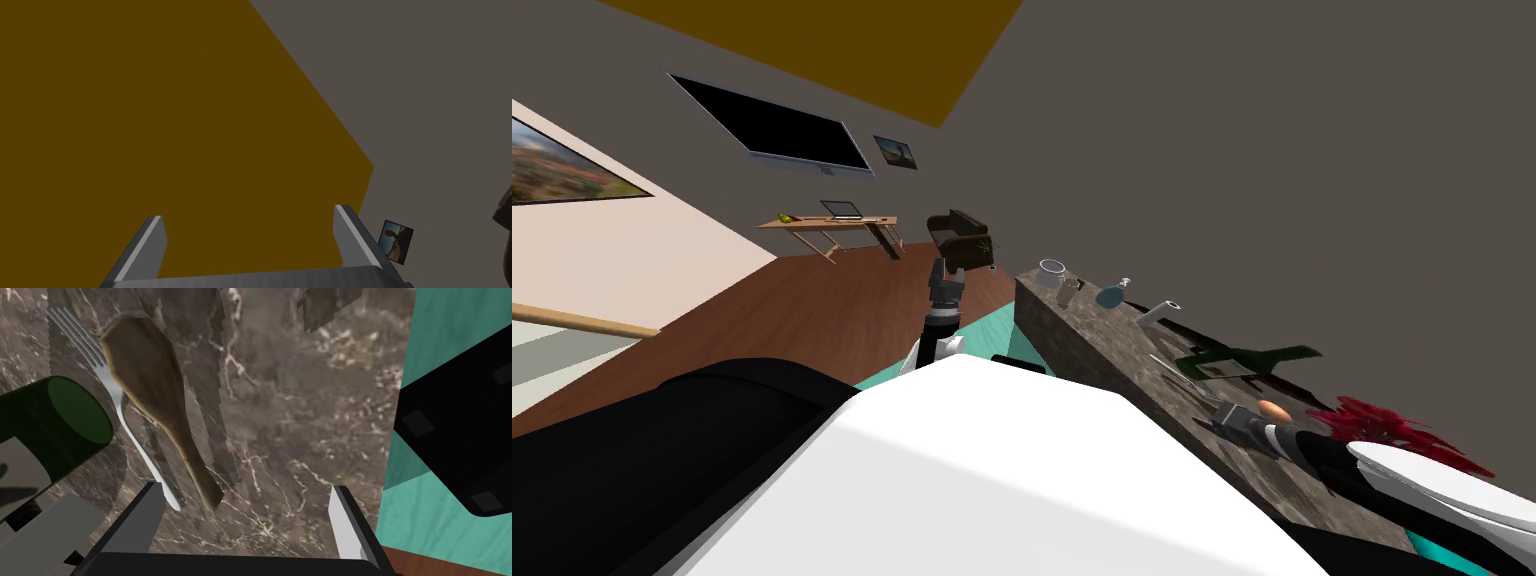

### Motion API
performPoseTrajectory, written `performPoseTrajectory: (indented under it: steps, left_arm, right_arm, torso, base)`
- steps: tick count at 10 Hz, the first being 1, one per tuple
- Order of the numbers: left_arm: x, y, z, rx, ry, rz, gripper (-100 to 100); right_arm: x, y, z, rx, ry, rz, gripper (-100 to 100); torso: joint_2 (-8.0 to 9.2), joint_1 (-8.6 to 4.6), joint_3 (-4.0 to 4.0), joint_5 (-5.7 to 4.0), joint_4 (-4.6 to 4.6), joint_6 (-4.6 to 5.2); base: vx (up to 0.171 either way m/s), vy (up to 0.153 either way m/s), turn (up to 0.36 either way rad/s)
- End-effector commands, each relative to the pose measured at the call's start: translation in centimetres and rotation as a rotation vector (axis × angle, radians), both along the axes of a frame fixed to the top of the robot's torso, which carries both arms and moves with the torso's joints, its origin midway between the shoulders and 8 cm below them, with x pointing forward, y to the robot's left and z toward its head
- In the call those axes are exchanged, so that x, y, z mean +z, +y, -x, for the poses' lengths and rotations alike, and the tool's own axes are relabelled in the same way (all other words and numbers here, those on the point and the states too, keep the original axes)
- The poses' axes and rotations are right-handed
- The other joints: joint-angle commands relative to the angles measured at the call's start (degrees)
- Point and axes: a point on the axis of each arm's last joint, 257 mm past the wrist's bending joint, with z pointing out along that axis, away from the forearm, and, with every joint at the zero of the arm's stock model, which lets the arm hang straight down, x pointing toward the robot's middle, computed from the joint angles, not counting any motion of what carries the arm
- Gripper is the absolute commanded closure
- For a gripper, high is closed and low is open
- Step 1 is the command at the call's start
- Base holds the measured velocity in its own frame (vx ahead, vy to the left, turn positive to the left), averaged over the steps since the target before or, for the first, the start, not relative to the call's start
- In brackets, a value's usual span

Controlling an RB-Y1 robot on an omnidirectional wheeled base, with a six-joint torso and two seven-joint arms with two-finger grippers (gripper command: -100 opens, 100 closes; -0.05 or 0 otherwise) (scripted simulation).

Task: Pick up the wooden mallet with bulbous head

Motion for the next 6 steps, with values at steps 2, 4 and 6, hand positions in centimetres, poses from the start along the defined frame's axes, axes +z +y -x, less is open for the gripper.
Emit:
performPoseTrajectory:
  steps: [2,4,6]
  left_arm:
    - [0.0,0.0,0.0,0.000,0.000,0.000,0]
    - [0.0,0.0,0.0,0.000,0.000,0.000,0]
    - [0.0,0.0,0.0,0.000,0.000,0.000,0]
  right_arm:
    - [0.4,-1.5,2.3,0.017,0.072,0.034,-100]
    - [-0.7,-1.8,6.7,0.035,0.182,0.036,-100]
    - [-0.9,-1.7,7.1,0.034,0.184,0.034,-100]
  torso:
    - [0.25,0.08,0.14,-0.01,0.05,0.10]
    - [0.44,0.21,0.26,0.02,0.11,0.06]
    - [0.29,0.09,0.17,0.00,0.07,0.08]
  base:
    - [0.110,-0.062,0.069]
    - [0.125,-0.069,0.208]
    - [0.109,-0.070,0.088]
